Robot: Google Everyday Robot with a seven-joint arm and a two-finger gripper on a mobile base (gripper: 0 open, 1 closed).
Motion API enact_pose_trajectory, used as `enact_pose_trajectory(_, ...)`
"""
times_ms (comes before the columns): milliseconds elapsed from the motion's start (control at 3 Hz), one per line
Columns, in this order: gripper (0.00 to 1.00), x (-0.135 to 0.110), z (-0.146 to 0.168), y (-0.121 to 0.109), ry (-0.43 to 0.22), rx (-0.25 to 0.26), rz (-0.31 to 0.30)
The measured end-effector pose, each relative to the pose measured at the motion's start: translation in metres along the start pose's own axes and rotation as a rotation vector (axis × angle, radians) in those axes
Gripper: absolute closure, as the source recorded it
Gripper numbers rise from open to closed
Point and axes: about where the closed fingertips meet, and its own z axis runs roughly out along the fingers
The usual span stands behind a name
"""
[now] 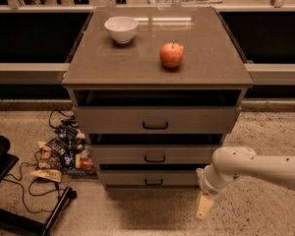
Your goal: Open bottom drawer
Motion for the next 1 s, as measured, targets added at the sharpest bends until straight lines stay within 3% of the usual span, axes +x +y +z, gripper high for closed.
enact_pose_trajectory(333, 0.0, 0.002, 0.037, -0.006, -0.023, -0.027, 0.001)
enact_pose_trajectory(667, 0.0, -0.003, 0.075, -0.005, -0.026, -0.088, 0.019)
enact_pose_trajectory(1000, 0.0, -0.003, 0.075, -0.005, -0.026, -0.088, 0.019)
